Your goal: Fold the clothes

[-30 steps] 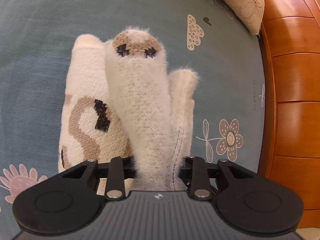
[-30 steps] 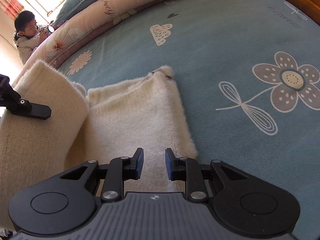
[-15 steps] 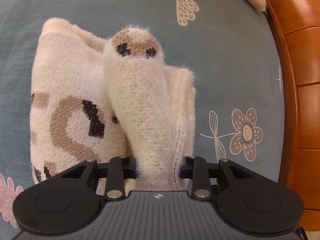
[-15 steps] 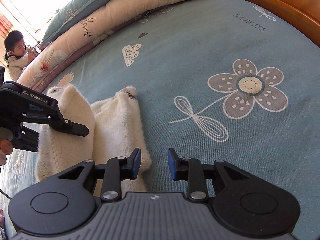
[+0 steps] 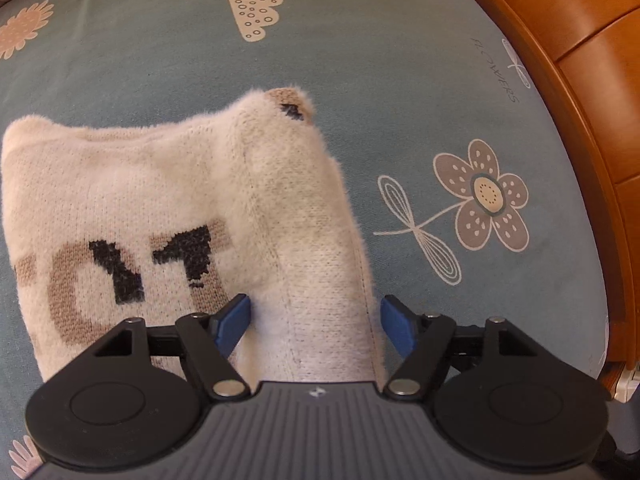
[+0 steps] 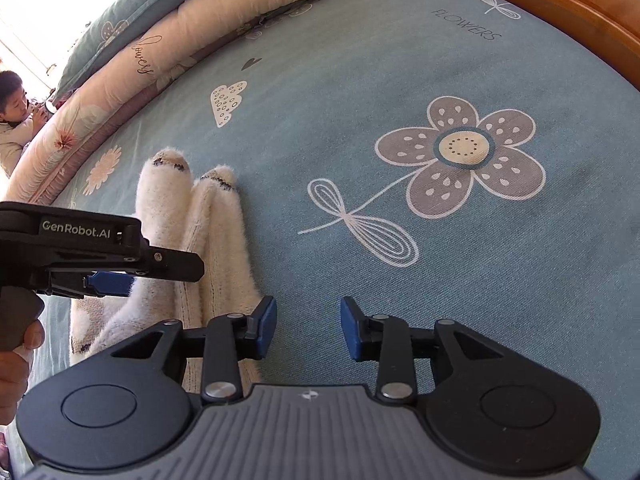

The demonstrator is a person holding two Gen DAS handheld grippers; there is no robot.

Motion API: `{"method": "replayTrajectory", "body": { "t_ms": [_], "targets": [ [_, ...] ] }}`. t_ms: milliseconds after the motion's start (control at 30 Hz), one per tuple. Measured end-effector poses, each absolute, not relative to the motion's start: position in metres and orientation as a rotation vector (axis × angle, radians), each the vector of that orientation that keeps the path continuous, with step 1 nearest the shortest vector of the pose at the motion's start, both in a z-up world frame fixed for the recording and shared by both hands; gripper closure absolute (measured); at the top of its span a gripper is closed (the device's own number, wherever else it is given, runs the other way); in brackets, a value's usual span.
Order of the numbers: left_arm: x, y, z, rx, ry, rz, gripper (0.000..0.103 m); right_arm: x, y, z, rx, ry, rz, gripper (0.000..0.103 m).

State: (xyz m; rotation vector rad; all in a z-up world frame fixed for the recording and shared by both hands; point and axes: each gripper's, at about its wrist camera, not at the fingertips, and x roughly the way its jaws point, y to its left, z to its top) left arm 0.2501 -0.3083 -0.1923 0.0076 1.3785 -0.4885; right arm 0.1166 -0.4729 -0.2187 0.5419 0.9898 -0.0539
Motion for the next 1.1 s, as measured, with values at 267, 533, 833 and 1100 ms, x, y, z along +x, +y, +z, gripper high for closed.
{"method": "replayTrajectory", "body": {
  "t_ms": [267,533,833,1100],
  "targets": [
    [0.236,-0.261,-0.17,0.059,1.267,-0.581,0.032,0.098,-0.472,-0.209,0.707,0.989,0.117,0.044],
    [0.187,-0.216,-0.163,0.284,1.09,-0.55,0.032,0.072,-0.434,-0.214,0.871,1.076,0.249,0.02],
    [0.146,-0.215,-0.171,0.446,0.914,-0.566,0.031,0.089,-0.379,-0.211,0.667,1.093,0.211,0.064],
    [0.141,-0.221,-0.181,0.443,0.944,-0.635,0.029,0.096,-0.396,-0.211,0.65,1.119,0.148,0.068]
  ]
}}
